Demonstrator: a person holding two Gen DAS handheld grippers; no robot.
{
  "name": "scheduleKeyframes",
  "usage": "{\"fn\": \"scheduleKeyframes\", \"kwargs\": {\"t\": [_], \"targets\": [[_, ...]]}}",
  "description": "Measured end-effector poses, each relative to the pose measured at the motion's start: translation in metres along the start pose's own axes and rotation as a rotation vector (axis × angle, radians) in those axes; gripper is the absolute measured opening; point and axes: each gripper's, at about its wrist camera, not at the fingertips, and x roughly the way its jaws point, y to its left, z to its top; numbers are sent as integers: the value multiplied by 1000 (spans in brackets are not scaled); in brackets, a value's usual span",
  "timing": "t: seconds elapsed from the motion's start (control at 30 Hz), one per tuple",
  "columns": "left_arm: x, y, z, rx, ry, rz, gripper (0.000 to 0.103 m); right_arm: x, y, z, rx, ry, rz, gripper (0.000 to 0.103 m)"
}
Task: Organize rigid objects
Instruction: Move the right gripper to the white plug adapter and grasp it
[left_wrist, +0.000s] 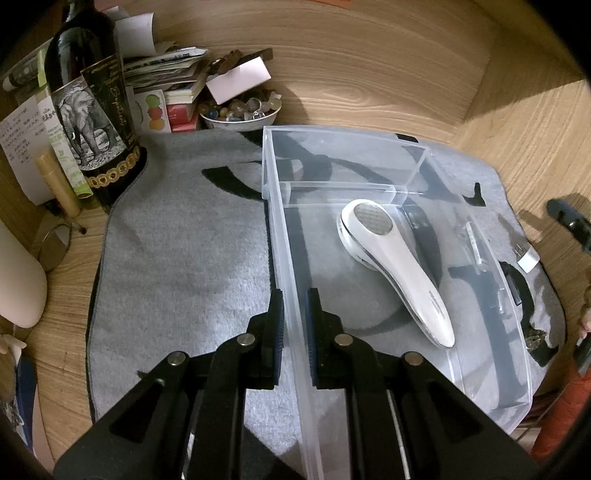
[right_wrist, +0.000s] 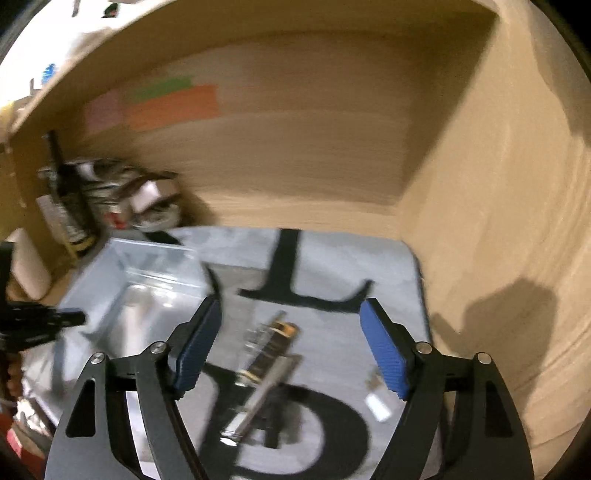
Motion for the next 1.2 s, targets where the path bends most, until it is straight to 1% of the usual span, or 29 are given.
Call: {"fn": "scheduleKeyframes", "kwargs": {"t": [0.17,0.37,0.53,0.57,0.6,0.7,0.73,0.8,0.87,0.93,0.97,1.03,1.2], "targets": [[0,1,-1,2,0,5,11,19,-23,-14,41,62,-19,75],[0,1,-1,1,-1,9,11,41,-43,-34,73,136,-80,75],[-1,1,-2,2,-1,7,11,47,-59,-47,113,167,-97,75],[-1,1,-2,1,0,8,11,48,-62,-51,121,178,-90,73],[-1,2,-2,1,0,7,11,49,-63,-53,124,185,-86,73],[-1,0,-2,3,0,9,11,50,-61,-56,109,194,-108,73],[-1,0,-2,4,0,9,11,50,-61,-56,110,196,-109,71],[-1,0,-2,5,-2,9,11,50,-62,-58,120,204,-99,64],[-1,0,-3,5,-2,8,11,54,-64,-61,131,240,-69,49],[-1,0,-3,3,-3,6,11,58,-63,-66,131,258,-65,44],[-1,0,-3,3,-3,5,11,55,-62,-68,120,244,-78,43],[-1,-1,-3,5,-4,6,11,55,-60,-66,119,240,-84,36],[-2,0,-4,2,-4,1,11,47,-54,-60,117,209,-63,36]]}}
